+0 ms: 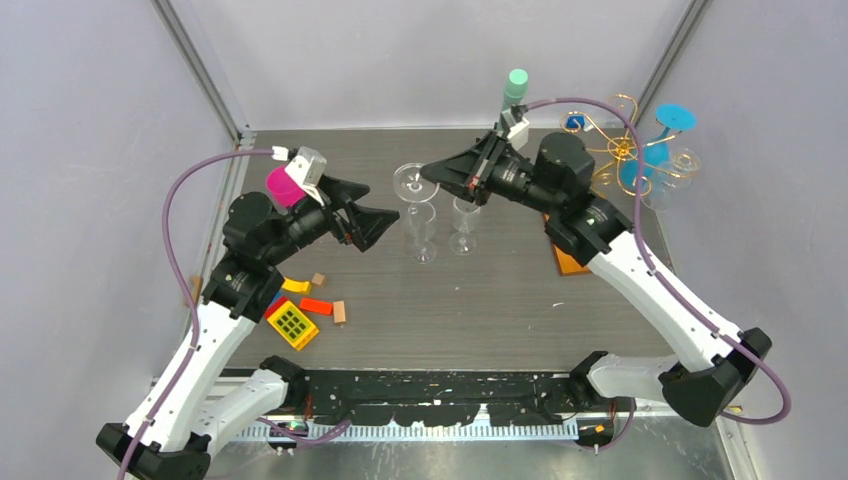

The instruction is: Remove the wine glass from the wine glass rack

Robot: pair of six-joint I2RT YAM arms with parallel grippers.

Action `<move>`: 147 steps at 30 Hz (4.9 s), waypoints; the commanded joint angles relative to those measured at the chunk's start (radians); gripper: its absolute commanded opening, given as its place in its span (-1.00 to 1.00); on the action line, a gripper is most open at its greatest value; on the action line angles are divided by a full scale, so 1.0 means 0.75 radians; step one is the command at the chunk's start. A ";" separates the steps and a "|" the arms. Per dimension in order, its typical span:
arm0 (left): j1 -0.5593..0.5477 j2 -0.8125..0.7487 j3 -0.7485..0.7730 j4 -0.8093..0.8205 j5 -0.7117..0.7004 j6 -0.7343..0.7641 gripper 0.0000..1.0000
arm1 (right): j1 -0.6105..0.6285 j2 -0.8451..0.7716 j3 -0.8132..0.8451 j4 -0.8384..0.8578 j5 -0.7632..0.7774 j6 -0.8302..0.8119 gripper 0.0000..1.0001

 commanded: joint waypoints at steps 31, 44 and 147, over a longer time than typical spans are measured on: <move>-0.004 0.032 0.007 0.236 0.173 0.027 -1.00 | 0.140 0.251 0.123 0.451 -0.226 0.305 -0.99; -0.004 -0.037 0.051 0.204 -0.501 0.011 -1.00 | 0.139 0.117 -0.018 0.296 0.186 -0.058 0.62; -0.004 -0.252 -0.147 -0.275 -1.424 -0.090 0.99 | 0.504 1.157 1.363 -1.430 0.760 -1.181 -0.99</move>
